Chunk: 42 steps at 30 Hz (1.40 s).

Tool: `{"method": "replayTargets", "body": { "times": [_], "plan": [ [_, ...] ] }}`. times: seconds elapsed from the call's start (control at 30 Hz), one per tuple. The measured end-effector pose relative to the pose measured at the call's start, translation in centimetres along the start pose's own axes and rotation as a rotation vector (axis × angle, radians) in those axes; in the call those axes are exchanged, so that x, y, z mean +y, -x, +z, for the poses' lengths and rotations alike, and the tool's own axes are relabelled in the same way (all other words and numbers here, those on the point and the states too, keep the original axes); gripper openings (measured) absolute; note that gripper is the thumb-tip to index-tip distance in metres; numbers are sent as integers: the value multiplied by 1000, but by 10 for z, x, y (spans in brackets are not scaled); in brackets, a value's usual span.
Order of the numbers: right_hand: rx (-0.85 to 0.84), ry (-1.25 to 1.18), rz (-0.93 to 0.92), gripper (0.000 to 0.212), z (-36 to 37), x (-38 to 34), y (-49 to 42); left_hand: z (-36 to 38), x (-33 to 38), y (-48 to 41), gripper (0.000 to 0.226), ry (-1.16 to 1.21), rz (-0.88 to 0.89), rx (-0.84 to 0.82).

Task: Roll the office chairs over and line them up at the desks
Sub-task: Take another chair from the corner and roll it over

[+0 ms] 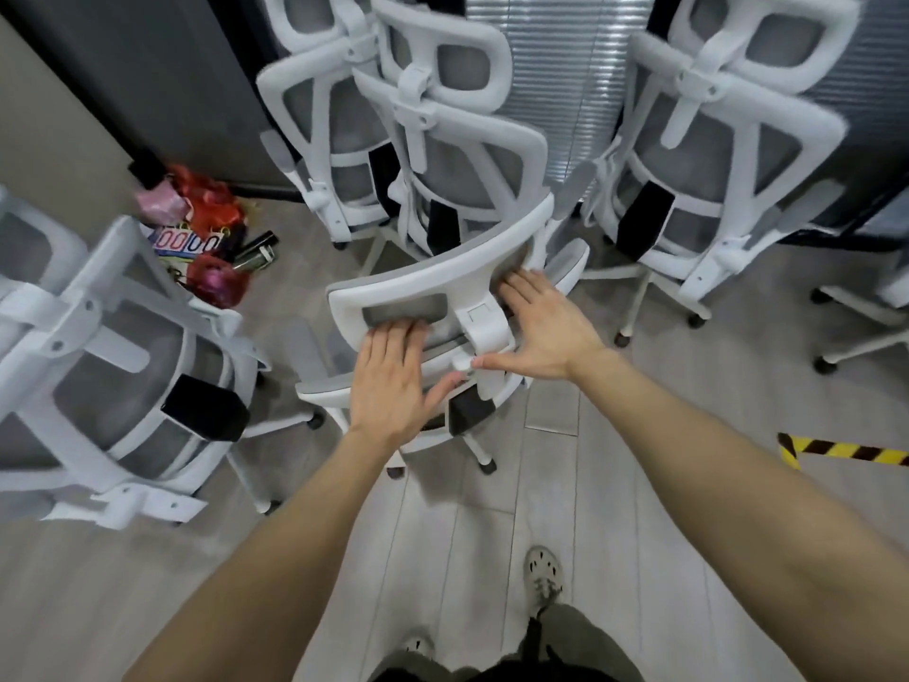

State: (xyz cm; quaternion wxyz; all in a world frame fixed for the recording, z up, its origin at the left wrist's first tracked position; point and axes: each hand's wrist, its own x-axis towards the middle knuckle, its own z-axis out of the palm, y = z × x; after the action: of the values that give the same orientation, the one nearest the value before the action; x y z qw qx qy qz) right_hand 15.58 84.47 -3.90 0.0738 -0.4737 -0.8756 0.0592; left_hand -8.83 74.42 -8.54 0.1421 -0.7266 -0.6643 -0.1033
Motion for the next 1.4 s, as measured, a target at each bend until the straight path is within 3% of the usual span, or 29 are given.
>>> {"method": "replayTargets", "body": {
  "times": [0.23,0.43,0.63,0.97,1.4],
  "plan": [
    [96,45,200,130,22,-88,89,-6,-48,62,92,89,257,115],
    [123,69,272,121,30,-155,185,-20,-85,108,92,149,511,89],
    [329,31,423,110,55,-219,275,-29,-76,135,94,268,754,197],
    [481,79,741,108,53,-240,438,-61,58,180,90,413,1045,176],
    [675,242,1008,108,58,-268,719,-136,276,332,88,614,1364,141]
  ]
}}
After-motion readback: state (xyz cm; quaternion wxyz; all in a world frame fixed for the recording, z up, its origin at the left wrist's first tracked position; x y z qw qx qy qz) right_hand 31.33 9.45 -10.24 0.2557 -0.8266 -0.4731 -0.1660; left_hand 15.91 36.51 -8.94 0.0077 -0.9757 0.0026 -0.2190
